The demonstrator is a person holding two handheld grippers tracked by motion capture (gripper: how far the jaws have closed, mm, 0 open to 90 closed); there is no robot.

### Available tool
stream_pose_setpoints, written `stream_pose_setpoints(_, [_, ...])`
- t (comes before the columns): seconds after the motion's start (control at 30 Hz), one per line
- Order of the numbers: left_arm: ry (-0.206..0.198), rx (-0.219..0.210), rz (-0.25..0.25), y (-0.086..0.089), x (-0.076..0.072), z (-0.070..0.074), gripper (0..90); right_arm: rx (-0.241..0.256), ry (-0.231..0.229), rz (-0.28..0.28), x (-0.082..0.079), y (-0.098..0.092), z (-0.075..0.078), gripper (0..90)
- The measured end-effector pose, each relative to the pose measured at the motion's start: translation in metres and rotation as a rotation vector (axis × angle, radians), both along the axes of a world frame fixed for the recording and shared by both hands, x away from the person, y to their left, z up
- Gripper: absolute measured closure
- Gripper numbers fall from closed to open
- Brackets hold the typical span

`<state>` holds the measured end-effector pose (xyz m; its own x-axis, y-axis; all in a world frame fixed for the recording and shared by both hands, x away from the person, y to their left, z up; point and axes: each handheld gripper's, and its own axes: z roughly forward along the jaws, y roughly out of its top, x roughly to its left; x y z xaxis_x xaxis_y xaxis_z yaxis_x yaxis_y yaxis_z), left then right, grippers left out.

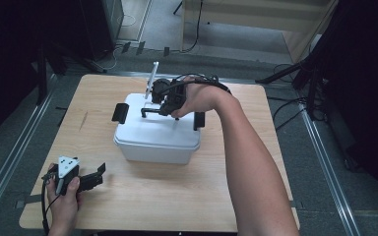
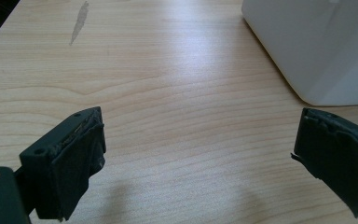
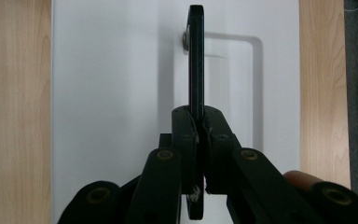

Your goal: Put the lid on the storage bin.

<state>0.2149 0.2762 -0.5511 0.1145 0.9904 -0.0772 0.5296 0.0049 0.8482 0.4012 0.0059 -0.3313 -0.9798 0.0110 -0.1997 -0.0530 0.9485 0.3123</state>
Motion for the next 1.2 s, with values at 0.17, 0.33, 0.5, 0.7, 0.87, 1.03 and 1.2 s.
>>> stream_pose_setpoints(0.17, [-0.001, 0.003, 0.0, 0.0, 0.0, 0.0, 2.6, 0.004, 0.002, 0.003, 0.0, 0.005, -0.001, 85.7])
stream_pose_setpoints(0.33, [-0.001, 0.003, -0.001, 0.0, 0.0, 0.0, 2.6, -0.008, -0.003, 0.005, 0.001, 0.008, -0.004, 85.7])
stream_pose_setpoints(0.5, [-0.001, 0.0, -0.001, 0.0, 0.0, 0.0, 2.6, -0.013, -0.002, 0.001, 0.003, 0.009, -0.007, 85.6])
stream_pose_setpoints(0.7, [0.0, 0.0, -0.001, 0.0, 0.0, 0.0, 2.6, -0.016, 0.001, 0.003, 0.004, 0.01, -0.011, 85.6])
stream_pose_setpoints(0.87, [0.002, 0.004, -0.002, 0.0, 0.0, 0.0, 2.6, -0.011, 0.002, 0.0, 0.003, 0.009, -0.012, 85.6])
stream_pose_setpoints(1.03, [0.001, 0.003, -0.001, 0.0, 0.0, 0.0, 2.6, -0.024, 0.022, 0.002, -0.002, 0.009, -0.012, 77.1])
stream_pose_setpoints(1.2, [0.001, 0.003, 0.002, 0.0, 0.0, 0.0, 2.6, -0.054, 0.064, -0.001, -0.006, 0.007, -0.012, 40.7])
